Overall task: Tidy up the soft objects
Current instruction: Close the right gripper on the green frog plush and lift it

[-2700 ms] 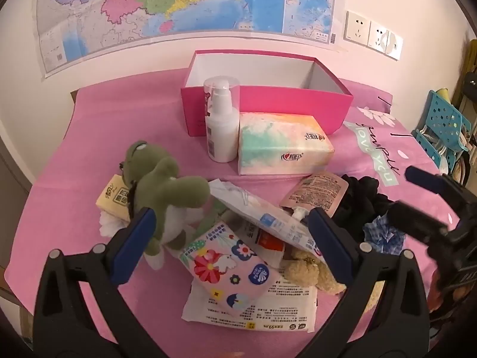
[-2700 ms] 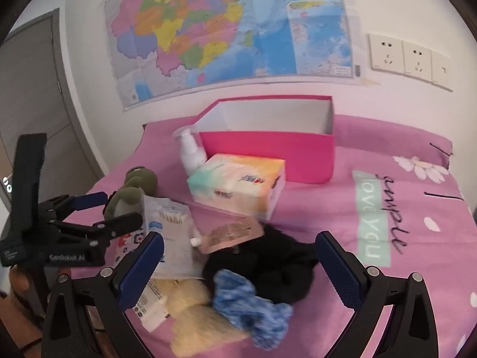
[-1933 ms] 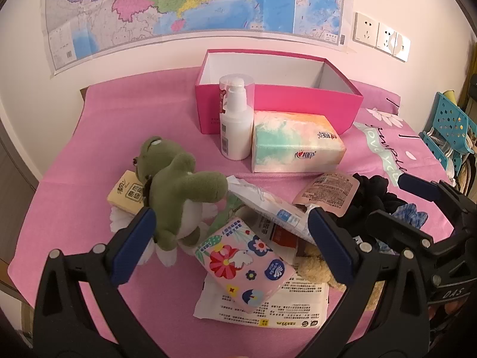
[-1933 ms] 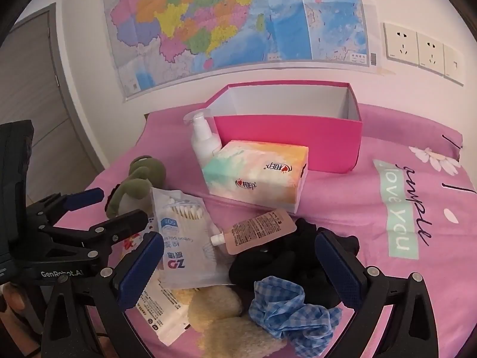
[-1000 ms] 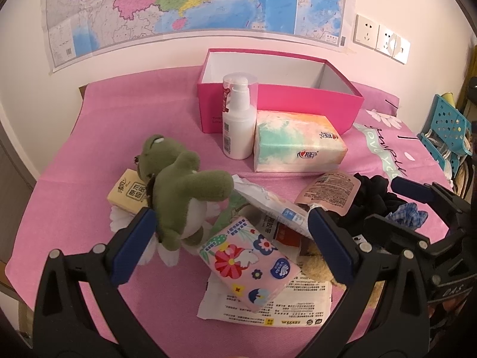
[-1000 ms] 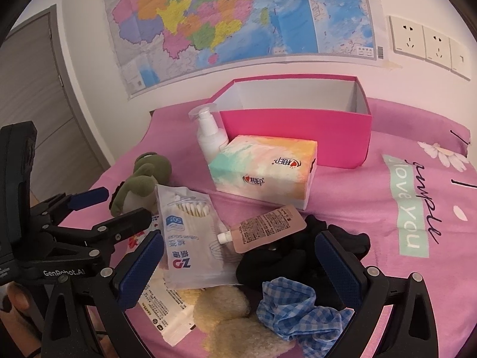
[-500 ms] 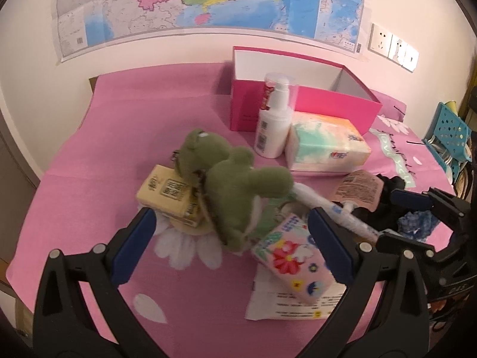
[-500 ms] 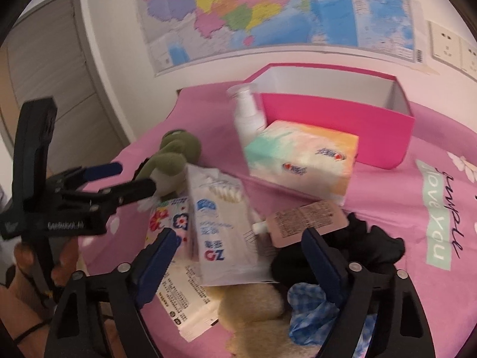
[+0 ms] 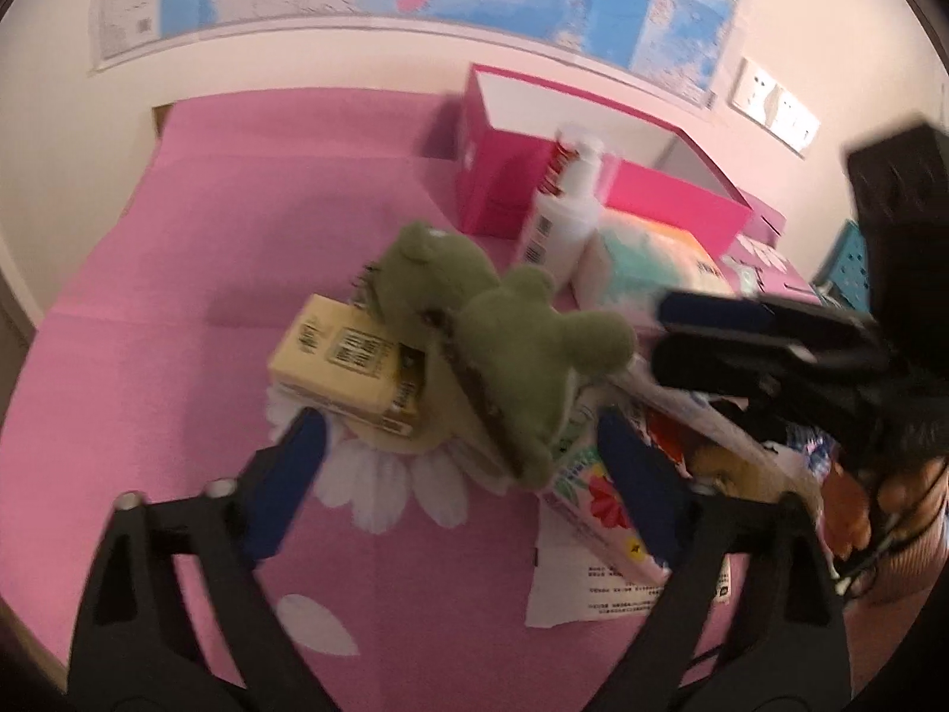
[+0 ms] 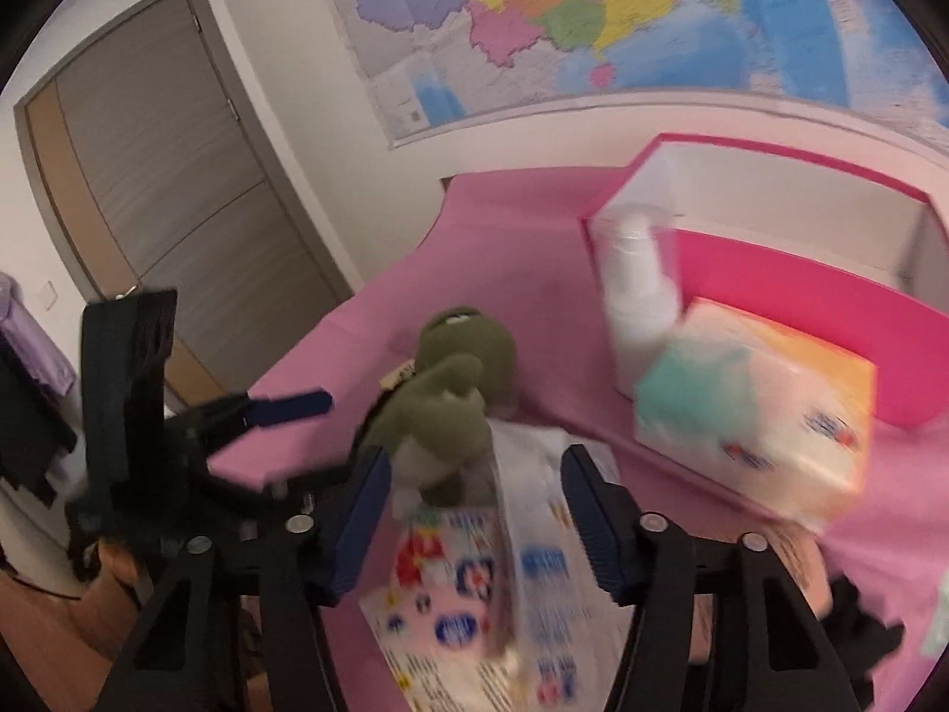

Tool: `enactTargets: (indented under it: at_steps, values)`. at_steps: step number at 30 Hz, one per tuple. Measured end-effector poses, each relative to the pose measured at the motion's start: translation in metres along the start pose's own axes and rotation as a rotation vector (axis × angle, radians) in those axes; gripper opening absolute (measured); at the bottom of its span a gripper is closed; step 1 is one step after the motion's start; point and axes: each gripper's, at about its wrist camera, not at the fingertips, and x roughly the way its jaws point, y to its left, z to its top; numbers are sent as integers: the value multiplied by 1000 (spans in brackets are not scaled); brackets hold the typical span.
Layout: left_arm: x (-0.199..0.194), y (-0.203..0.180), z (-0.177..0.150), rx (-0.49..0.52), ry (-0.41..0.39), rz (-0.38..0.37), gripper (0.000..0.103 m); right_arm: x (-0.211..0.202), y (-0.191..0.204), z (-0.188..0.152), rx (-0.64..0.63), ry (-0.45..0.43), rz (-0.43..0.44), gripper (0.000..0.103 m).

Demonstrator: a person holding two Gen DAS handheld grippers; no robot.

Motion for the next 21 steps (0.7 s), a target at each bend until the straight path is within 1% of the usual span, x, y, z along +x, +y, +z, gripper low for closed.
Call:
enactTargets:
  at_steps: [2,5,7,9,12,16,21]
  values:
    - [8,0,0,1,20,-33,69,12,1,8,2,24,25,58]
    - [18,2,1,-18,41,-85,54,32,2,19,-5,65,52,50]
    - [19,3,1,-21,40,-106,48,43,0,22,4,94,74,39]
    - [18,2,2,-15,35,-102,47,51,-2,23,15,113,83,37]
    - [12,1,3,-10,17,-102,47,51,-2,23,6,100,96,31]
    - [-6,-4,10,14,-29,-102,46,38,0,23,-4,57,123,27]
    - [-32,-17,23,64,-106,-91,46,12,9,28,-32,-25,161,27]
